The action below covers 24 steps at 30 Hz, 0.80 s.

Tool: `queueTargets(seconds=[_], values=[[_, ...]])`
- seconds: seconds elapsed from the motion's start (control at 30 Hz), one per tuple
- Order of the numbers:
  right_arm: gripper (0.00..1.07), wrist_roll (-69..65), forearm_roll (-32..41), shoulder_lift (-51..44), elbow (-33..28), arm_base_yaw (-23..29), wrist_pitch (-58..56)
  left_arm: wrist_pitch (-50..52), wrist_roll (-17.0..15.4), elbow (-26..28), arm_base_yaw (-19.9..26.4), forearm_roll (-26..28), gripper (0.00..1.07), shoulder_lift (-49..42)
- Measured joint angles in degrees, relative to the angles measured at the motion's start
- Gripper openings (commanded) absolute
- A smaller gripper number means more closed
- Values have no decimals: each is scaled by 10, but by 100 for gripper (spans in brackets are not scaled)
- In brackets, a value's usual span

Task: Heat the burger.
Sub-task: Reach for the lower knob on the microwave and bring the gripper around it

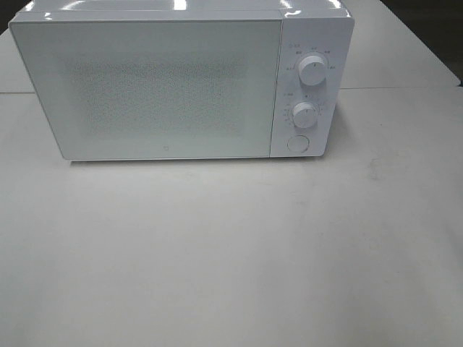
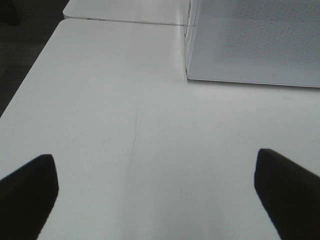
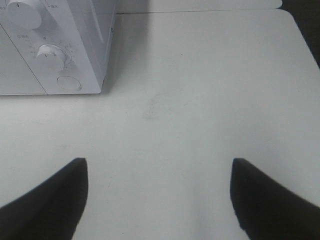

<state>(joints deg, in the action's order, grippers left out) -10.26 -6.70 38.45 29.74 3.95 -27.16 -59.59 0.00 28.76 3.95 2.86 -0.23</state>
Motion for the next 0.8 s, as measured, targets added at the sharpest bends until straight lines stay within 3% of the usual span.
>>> queueTargets(seconds=[0.53,0.8], values=[[75,0,67,167,-7,0,163,0,0,0,0,0,100,0],[75,-1,67,227,-64,0,328,0,0,0,0,0,100,0]])
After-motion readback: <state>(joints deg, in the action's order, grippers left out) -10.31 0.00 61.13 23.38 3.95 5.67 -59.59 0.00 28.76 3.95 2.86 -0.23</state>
